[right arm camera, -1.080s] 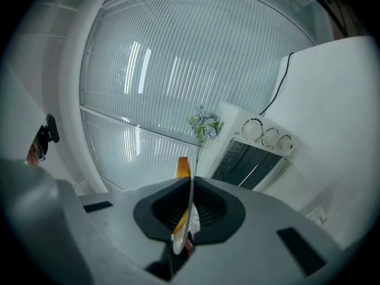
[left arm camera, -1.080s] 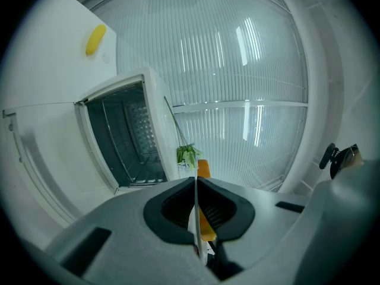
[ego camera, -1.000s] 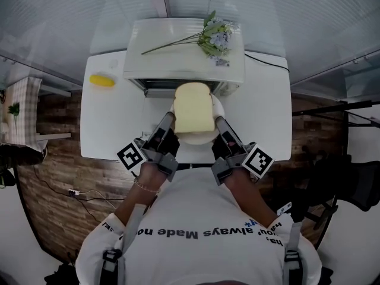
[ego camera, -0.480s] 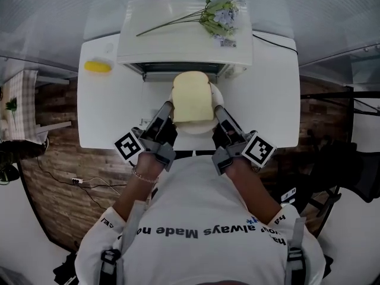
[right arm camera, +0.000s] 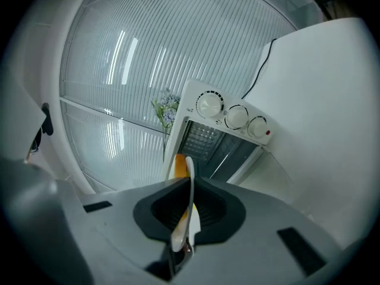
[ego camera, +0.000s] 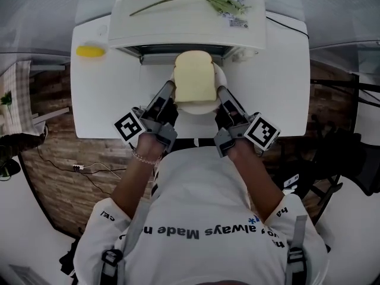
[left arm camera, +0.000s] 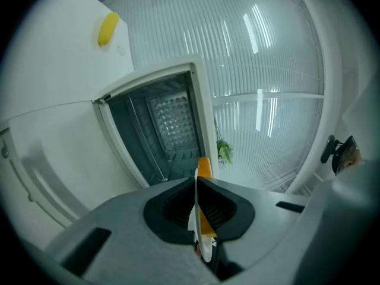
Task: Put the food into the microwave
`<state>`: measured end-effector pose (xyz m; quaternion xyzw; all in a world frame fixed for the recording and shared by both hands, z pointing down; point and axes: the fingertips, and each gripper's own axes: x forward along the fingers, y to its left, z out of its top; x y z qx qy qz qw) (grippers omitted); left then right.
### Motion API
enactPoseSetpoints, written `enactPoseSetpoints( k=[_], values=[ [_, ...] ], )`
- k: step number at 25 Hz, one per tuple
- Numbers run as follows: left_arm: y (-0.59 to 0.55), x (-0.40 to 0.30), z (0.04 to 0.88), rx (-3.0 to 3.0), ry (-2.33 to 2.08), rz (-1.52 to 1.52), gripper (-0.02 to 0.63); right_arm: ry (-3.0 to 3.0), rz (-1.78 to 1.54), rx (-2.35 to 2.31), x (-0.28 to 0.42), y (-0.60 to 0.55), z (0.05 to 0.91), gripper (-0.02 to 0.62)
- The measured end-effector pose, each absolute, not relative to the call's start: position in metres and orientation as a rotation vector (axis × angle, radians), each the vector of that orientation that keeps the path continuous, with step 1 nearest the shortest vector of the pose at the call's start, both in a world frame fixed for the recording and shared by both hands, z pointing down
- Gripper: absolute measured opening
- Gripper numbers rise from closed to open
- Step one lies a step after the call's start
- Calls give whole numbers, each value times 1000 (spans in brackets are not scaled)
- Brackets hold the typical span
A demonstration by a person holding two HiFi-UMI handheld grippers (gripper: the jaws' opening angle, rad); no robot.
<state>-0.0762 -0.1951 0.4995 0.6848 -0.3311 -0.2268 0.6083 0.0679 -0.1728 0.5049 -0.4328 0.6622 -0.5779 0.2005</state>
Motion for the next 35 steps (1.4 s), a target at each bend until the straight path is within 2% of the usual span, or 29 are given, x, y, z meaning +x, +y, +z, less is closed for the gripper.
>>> enactPoseSetpoints(
  k=[35],
  values=[
    [-303,-83,612,1537,-807,-510,18,1729,-1646,-1333,65,-276,624,23]
  ],
)
